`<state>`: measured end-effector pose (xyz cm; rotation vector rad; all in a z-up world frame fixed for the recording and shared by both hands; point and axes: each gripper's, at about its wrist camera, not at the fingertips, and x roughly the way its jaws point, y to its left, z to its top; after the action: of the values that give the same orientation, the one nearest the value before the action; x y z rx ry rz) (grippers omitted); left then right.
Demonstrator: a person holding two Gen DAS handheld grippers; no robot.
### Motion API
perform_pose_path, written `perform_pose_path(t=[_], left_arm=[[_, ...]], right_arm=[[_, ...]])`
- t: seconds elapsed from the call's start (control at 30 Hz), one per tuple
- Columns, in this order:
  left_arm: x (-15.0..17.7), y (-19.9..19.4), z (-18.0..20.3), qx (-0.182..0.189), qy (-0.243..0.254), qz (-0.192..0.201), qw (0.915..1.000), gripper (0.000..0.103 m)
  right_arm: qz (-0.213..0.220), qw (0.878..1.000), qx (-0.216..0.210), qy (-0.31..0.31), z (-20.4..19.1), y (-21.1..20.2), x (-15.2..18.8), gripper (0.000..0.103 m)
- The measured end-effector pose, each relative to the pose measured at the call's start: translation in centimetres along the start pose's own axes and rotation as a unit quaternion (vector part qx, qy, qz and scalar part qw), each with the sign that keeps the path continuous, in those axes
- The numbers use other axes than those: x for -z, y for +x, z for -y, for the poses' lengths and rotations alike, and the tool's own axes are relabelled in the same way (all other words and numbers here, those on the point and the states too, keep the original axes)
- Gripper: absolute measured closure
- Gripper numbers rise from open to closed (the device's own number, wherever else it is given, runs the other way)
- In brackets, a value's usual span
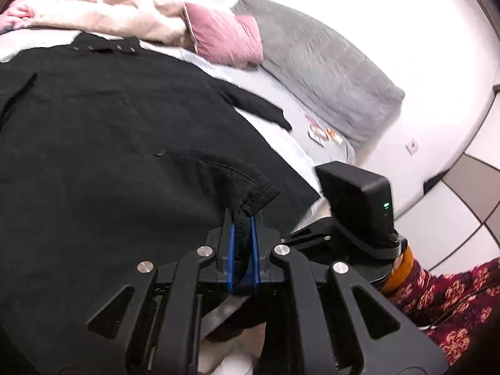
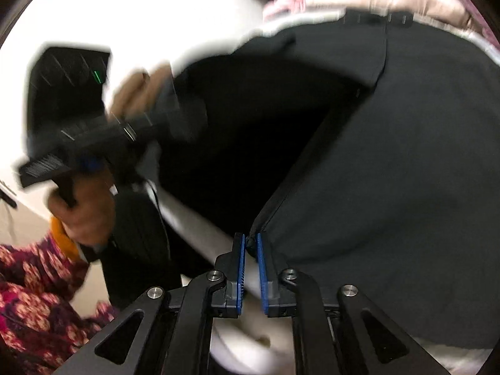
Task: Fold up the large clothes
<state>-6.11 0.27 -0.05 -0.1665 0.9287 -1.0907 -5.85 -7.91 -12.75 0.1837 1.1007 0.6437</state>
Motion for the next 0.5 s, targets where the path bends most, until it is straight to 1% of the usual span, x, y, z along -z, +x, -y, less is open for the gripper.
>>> perform_pose_path(t=[0.03, 0.07, 0.1, 0.17, 0.2, 0.23, 0.27, 0.3, 0.33, 0.37, 0.43, 0.5], left_arm=[[0.2, 0.6, 0.0, 0.006, -0.001, -0.013, 0.9999, 0.087], [0.7, 1.4, 0.0, 0.027, -0.003, -0.041, 0.9988, 0.078], [1.3, 2.0, 0.2, 0.048, -0.001, -0.071, 0.9963, 0.072], [1.9, 2.7, 0.7, 0.069, 0.015, -0.099, 0.9926, 0.071], [2.0, 2.6, 0.9, 0.068, 0.027, -0.101, 0.9922, 0.067], [1.9, 2.4, 1.0, 0.058, 0.037, -0.096, 0.9930, 0.063], [1.8, 2.1, 0.9, 0.042, 0.040, -0.089, 0.9944, 0.051], [1.8, 1.7, 0.7, 0.018, 0.041, -0.080, 0.9958, 0.038], [1.7, 1.7, 0.4, -0.027, 0.043, -0.076, 0.9958, 0.035], [1.6, 2.0, 0.0, -0.061, 0.044, -0.084, 0.9936, 0.035], [0.9, 2.6, -1.1, -0.126, 0.043, -0.112, 0.9848, 0.035], [-0.2, 1.9, -2.4, -0.176, 0.041, -0.114, 0.9768, 0.034]], right_arm=[[-0.020, 1.000, -0.023, 0.003, 0.2, 0.3, 0.3, 0.089], [-0.037, 0.998, -0.056, 0.011, 0.5, 0.3, 0.7, 0.089], [-0.033, 0.997, -0.071, 0.017, 0.8, -0.6, 1.2, 0.088], [-0.007, 0.998, -0.056, 0.018, 1.6, -2.5, 1.6, 0.082], [0.012, 0.999, -0.037, 0.032, 2.5, -3.9, 1.7, 0.075], [0.025, 0.998, -0.024, 0.046, 3.2, -4.9, 1.7, 0.065], [0.037, 0.997, -0.014, 0.058, 3.7, -5.6, 1.6, 0.062], [0.052, 0.996, -0.004, 0.069, 4.3, -6.5, 1.5, 0.058], [0.063, 0.995, 0.002, 0.076, 4.7, -7.1, 1.3, 0.057], [0.069, 0.994, 0.006, 0.082, 5.0, -7.5, 1.1, 0.057], [0.083, 0.992, 0.014, 0.094, 5.4, -7.8, -0.1, 0.053], [0.086, 0.991, 0.043, 0.094, 5.3, -7.6, -1.5, 0.050]])
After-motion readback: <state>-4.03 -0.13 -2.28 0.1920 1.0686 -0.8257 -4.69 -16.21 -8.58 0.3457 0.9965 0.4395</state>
